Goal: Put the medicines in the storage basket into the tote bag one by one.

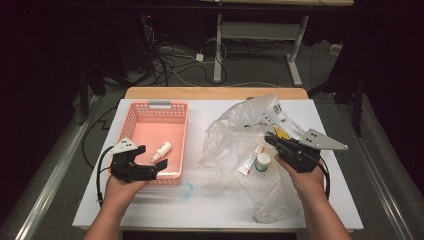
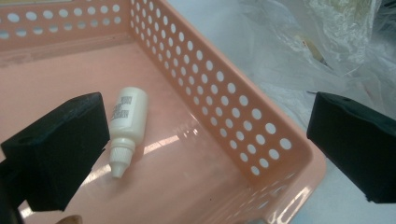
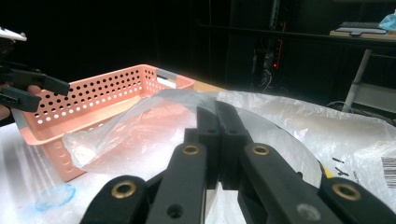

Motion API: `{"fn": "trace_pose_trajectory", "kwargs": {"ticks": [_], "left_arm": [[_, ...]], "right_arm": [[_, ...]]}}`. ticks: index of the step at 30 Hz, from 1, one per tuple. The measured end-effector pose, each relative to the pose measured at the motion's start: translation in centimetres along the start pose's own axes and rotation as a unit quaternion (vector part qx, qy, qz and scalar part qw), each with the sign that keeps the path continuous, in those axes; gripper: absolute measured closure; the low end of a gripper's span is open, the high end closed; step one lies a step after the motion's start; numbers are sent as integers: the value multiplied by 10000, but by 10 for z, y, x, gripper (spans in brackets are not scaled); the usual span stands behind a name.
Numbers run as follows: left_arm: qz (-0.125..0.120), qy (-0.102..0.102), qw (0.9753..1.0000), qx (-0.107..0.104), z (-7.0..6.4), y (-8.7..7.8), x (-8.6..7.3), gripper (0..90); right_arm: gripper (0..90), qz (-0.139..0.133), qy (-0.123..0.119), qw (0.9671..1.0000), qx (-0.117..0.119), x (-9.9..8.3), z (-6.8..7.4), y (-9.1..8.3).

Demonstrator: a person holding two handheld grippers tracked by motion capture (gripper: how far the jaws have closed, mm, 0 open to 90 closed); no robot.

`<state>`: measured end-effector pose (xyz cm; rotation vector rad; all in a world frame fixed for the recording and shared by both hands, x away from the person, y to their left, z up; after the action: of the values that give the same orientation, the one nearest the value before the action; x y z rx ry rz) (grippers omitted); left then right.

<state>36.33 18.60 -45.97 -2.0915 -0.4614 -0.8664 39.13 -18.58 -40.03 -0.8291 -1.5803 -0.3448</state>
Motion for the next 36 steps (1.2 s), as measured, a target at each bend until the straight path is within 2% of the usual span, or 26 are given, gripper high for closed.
{"fn": "trace_pose_trajectory", "kwargs": {"ticks": [4, 9, 14, 18, 21, 24, 25, 27, 28, 32, 33, 36], "left_arm": [[-64, -19, 10000, -25, -3, 2, 11, 0], [-72, 176, 9998, 61, -9, 9, 29, 0], [118, 249, 9994, 187, -2, 23, 43, 0], [208, 204, 9992, 272, 8, 33, 46, 0], [374, 103, 9984, 404, 19, 42, 47, 0], [771, 6, 9958, 495, 27, 51, 44, 0], [865, 59, 9944, 599, 29, 54, 43, 0], [944, 104, 9930, 696, 30, 56, 44, 16], [1008, 64, 9923, 719, 31, 58, 43, 22], [1354, 128, 9865, 909, 38, 64, 41, 35], [1407, 127, 9857, 920, 40, 65, 40, 35], [1682, 74, 9808, 983, 47, 70, 38, 42]], "right_arm": [[900, -21, 0, 10000, -9, 0, -1, -1], [900, -43, 11, 10000, 12, 1, -2, -1], [900, -35, 13, 10000, 0, 1, -2, -2], [900, -25, 6, 10000, -6, 0, -2, -1], [900, -11, 3, 10000, 8, -1, -2, 0], [900, -20, 10, 10000, 19, 0, -1, 0], [900, -22, 10, 10000, 24, 0, -1, 0], [900, -17, 15, 10000, 31, 0, -1, 0], [900, -16, 13, 10000, 26, 0, -1, 0], [900, 1, 38, 10000, 28, -1, -1, 1], [900, 2, 40, 10000, 34, -1, -1, 1], [900, -14, 19, 10000, 29, -1, -1, 0]]}}
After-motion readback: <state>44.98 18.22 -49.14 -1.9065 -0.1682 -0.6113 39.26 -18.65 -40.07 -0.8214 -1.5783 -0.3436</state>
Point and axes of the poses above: each handheld gripper's, and its own axes: y roughly forward along the jaws, x roughly out of its top, z roughly to its left, the point moved 7 cm from there along y, roughly forward along the jaws, and after that the axes turned 14 degrees about -y, right-handed, at the moved point
